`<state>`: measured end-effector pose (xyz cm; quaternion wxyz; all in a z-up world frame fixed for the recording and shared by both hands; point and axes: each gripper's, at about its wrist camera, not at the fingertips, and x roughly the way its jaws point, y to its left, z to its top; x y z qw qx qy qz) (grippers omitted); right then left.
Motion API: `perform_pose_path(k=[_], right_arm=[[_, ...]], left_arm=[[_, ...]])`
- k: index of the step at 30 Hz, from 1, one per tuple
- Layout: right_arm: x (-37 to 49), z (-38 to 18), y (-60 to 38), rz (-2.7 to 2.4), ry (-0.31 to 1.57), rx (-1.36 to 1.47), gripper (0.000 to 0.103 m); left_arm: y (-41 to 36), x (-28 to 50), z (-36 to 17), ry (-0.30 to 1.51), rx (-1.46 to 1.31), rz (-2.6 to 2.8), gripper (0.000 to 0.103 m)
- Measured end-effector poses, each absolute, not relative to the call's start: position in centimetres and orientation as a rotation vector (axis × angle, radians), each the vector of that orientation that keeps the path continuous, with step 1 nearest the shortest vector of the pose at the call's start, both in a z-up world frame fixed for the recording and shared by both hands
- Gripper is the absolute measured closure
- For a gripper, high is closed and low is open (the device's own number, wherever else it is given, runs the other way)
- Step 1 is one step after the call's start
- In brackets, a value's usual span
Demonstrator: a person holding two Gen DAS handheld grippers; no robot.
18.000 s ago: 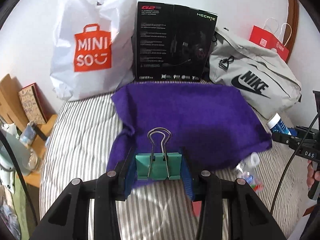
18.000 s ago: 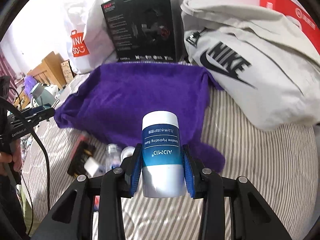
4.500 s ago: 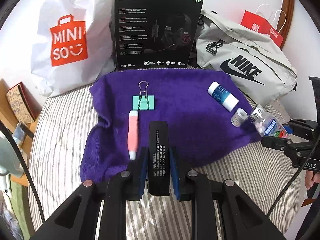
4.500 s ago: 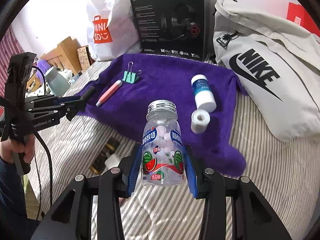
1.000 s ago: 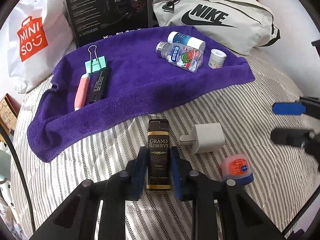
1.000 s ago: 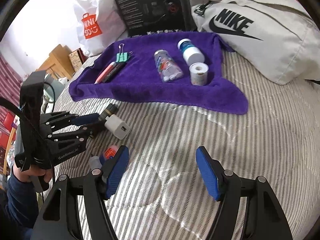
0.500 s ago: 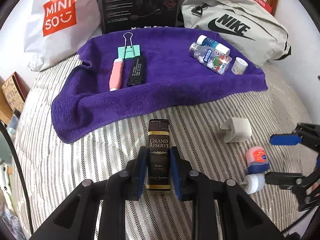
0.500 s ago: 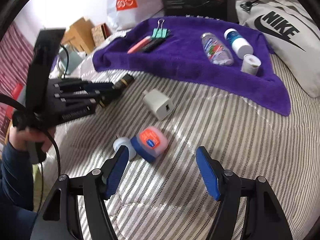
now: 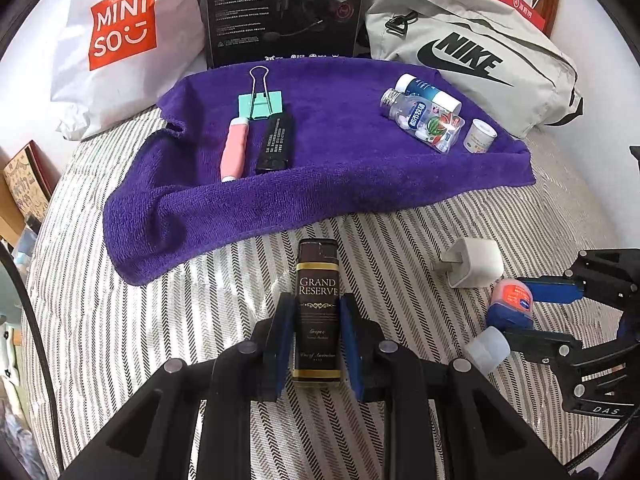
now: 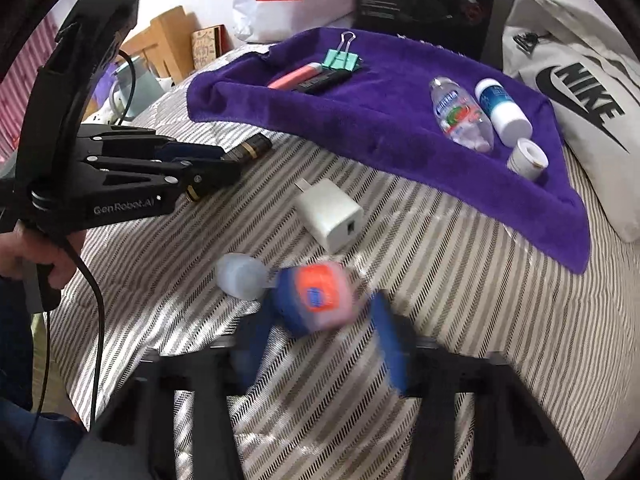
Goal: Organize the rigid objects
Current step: 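Grasp the Vaseline tin with the right tool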
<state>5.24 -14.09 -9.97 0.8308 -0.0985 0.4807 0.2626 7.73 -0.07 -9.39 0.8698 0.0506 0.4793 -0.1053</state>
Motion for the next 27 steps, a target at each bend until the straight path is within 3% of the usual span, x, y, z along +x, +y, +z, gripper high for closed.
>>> perform_pose_path(k=[27], right_arm=[[6.0,-10.1,-19.5,0.402,1.016,-0.19,0.064]], left_arm=[[0.6,8.1,-9.5,0.995,0.106,-0.189,0.08]])
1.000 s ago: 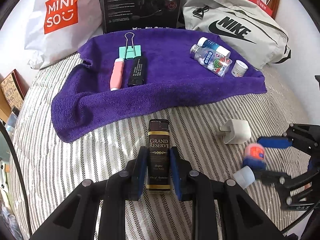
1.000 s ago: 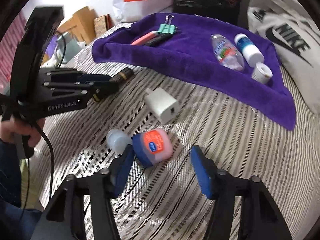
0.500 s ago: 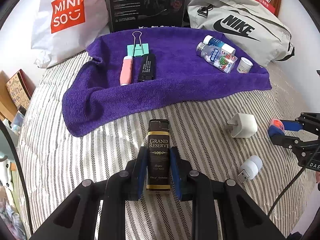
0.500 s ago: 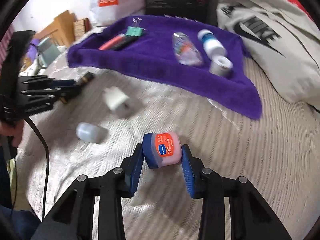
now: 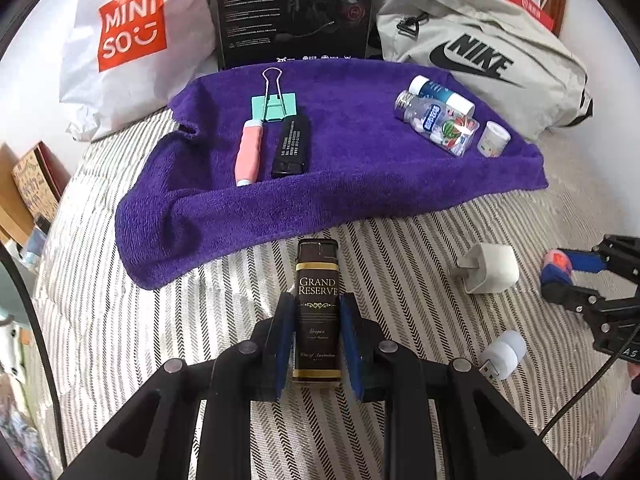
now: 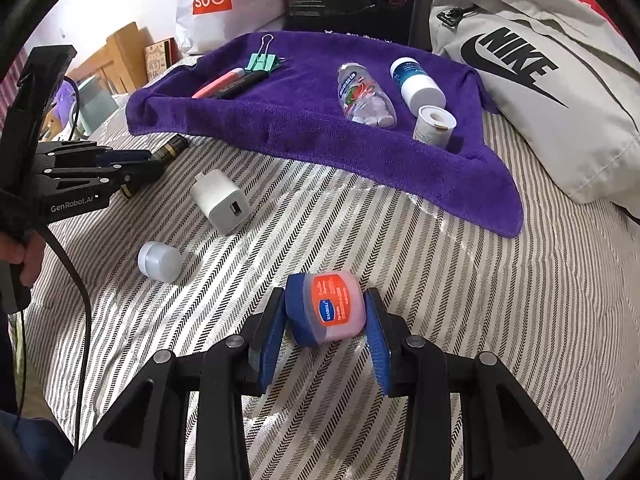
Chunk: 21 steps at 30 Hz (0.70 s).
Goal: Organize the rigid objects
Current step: 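Grasp the Vaseline tin with the right tool, then place the Grand Reserve box on the towel while the right tool places the Vaseline tin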
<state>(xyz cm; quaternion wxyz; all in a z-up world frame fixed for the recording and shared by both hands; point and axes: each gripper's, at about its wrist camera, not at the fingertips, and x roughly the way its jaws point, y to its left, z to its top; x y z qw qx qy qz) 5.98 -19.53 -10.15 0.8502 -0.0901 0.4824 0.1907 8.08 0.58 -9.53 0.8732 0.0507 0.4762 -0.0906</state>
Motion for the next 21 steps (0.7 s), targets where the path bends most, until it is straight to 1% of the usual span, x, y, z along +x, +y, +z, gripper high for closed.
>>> perform_pose_path(k=[12,21], right_arm=[[6.2,-9.7,-20.9,0.403,1.048,-0.127,0.065],[7.0,-8.0,-21.4,0.427,1.021,-0.115,0.065]], left_arm=[[2.4,7.2,-8.1,0.988,0.053,-0.186,0.08],[2.2,7.8,-6.5,0.968,0.039,-0.195,0.08]])
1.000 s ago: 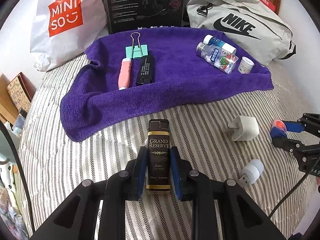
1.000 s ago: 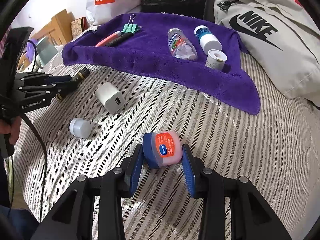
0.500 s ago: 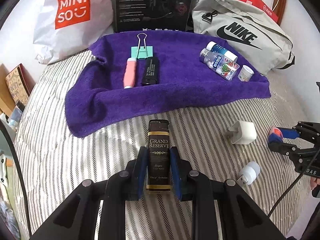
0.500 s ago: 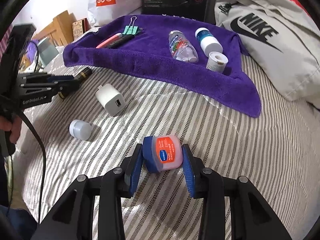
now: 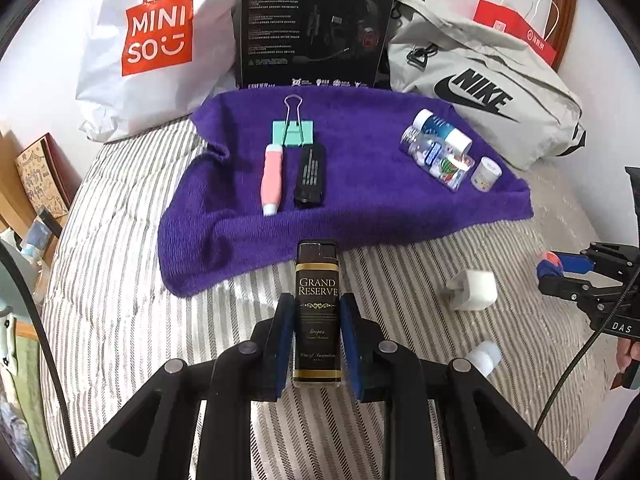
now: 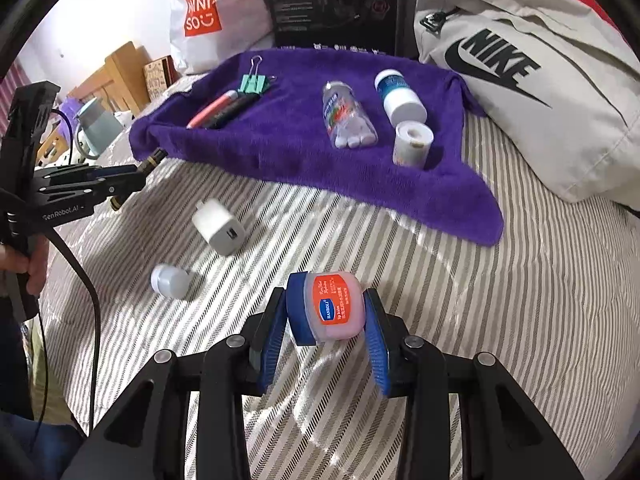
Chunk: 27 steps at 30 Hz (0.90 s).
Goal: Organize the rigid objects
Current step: 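Place the Grand Reserve box on the towel while the right tool places the Vaseline tin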
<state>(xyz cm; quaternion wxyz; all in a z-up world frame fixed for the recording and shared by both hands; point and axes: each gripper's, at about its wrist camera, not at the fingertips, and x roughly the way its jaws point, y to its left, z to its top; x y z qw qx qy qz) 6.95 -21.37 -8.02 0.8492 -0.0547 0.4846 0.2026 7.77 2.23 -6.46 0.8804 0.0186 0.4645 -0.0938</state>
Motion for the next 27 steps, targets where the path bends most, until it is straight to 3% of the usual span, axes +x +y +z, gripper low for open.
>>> perform_pose_path(k=[15,27], right_arm=[[10.8,-5.6,-20.1,0.497,0.986,-0.076,0.065],[15.8,-4.6,-18.2,0.543,0.967,-0.062,0.065]], left_arm=[[1.4,12.3,-4.0,0.949,0.048,-0.235,0.08],[-0.3,18.6,-5.7,0.995,0.06,-0.279,0.08]])
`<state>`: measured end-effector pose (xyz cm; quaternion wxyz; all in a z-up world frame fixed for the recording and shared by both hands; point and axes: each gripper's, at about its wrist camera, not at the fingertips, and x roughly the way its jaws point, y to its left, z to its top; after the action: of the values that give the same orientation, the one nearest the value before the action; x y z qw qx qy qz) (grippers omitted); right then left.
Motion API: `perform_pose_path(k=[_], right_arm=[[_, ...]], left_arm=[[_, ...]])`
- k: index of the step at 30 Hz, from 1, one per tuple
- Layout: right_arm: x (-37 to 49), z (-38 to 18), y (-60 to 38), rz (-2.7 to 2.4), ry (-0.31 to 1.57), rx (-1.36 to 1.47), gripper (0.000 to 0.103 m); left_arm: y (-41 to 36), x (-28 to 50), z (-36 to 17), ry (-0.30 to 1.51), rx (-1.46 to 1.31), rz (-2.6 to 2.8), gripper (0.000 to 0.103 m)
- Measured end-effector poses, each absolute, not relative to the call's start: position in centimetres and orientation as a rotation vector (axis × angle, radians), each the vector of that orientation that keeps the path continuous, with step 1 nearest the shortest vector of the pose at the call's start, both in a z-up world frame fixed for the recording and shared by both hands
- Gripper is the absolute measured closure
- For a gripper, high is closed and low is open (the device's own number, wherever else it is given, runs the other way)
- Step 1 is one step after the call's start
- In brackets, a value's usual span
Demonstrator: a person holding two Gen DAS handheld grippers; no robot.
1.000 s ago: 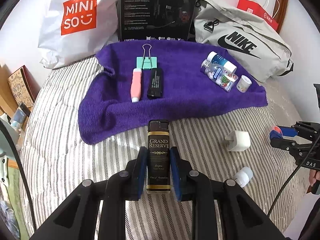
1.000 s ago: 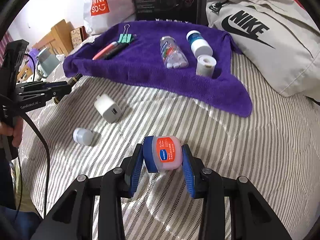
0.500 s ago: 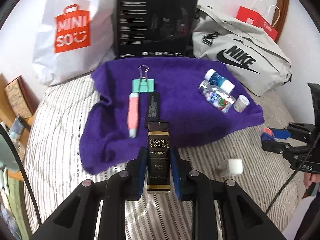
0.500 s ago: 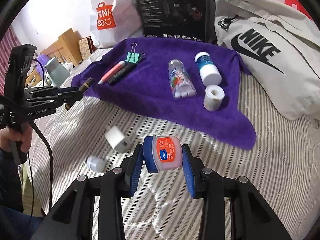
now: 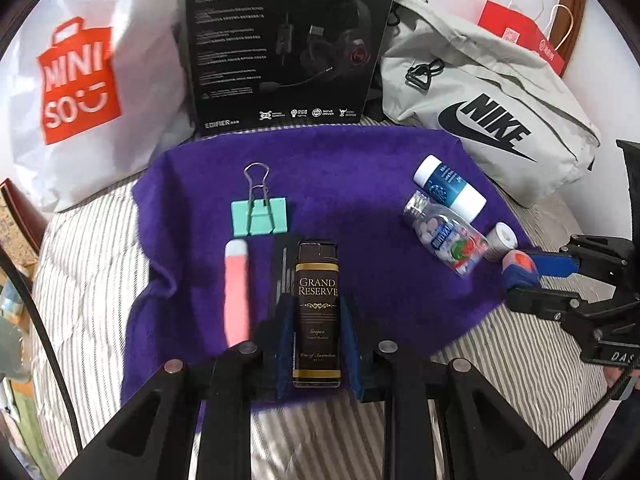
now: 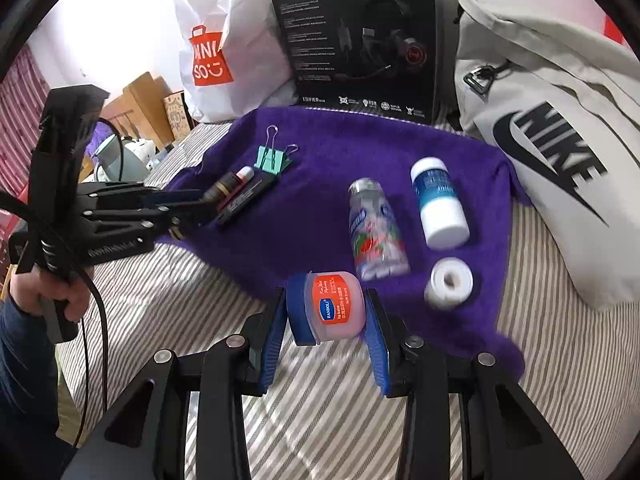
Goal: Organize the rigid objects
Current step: 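Place the Grand Reserve box on the towel while the right tool places the Vaseline tin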
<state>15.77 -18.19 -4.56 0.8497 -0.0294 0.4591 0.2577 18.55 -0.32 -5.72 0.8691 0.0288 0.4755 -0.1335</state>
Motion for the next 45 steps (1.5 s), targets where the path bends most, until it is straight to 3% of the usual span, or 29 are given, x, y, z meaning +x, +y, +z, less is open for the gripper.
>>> perform_pose_path(k=[27,45], right_arm=[[21.7,-8.7,-14.4,0.621,1.067,-0.159,0.064],[19.3,-6.4,-19.0,0.527,1.057,-0.08,0.046]], left_arm=[[0.4,21.3,-7.0,1.028,0.044,-0.284,0.08],[-2.5,21.5,-7.4,1.044,0.083,-0.32,0.08]])
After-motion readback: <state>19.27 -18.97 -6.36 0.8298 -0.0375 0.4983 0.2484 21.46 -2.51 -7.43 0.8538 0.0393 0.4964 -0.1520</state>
